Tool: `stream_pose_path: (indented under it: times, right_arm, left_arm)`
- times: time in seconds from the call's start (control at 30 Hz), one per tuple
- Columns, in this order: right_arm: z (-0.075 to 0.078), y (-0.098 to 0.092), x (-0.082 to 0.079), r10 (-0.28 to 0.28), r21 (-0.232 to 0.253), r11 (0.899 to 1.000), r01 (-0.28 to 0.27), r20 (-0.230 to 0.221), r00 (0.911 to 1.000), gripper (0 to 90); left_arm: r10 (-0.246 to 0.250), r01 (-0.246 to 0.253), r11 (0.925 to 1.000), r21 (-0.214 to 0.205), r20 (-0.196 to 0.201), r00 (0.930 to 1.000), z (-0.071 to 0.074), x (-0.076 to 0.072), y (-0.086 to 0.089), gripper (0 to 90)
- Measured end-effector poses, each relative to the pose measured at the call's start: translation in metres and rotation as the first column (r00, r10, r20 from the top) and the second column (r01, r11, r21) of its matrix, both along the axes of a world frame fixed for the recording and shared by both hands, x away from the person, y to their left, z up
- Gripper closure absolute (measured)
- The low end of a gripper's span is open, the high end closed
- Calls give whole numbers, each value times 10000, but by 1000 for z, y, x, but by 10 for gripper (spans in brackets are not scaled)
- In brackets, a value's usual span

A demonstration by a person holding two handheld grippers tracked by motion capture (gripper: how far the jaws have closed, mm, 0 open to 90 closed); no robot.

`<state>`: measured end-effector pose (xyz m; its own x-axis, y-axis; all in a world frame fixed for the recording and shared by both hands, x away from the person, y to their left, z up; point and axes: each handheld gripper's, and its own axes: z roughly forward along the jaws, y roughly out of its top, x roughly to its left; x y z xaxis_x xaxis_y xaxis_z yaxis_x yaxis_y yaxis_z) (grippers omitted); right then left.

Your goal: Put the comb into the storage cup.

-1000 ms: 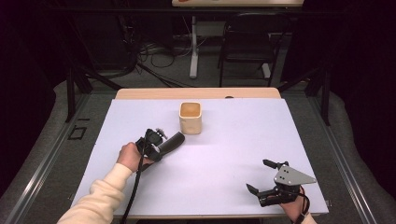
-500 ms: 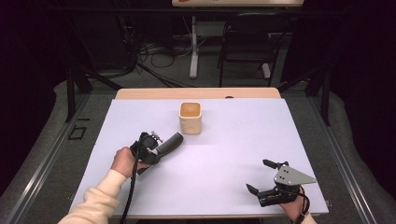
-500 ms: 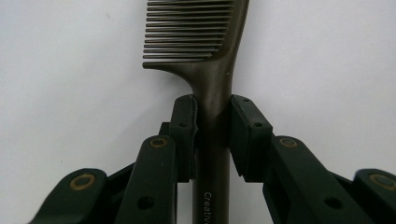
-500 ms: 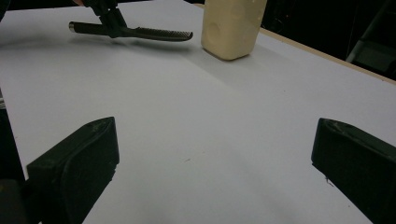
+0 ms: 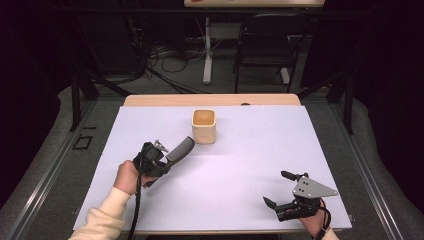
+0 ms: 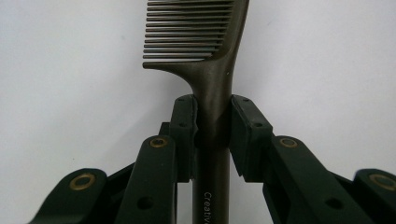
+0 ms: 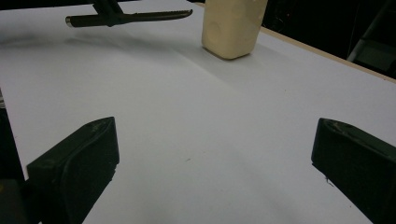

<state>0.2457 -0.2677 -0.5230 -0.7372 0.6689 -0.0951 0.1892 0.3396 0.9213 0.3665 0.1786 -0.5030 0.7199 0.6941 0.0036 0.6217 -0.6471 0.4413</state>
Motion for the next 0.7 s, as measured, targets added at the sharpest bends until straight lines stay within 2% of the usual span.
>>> stream_pose_path:
  times: [0.27,0.5,0.7]
  right_arm:
    - [0,0,0,-1,12,10000,1,-33,10000,3]
    - [0,-1,0,-17,-18,10000,17,-43,10000,3]
    - [0,0,0,16,-44,10000,-16,-34,10000,3]
  left_arm:
    - [87,-57,9981,-620,483,9988,5,-5,5,723]
    - [239,-117,9927,-1198,1010,9946,8,-6,9,723]
    - [307,-123,9883,-1522,1190,9924,8,-7,10,723]
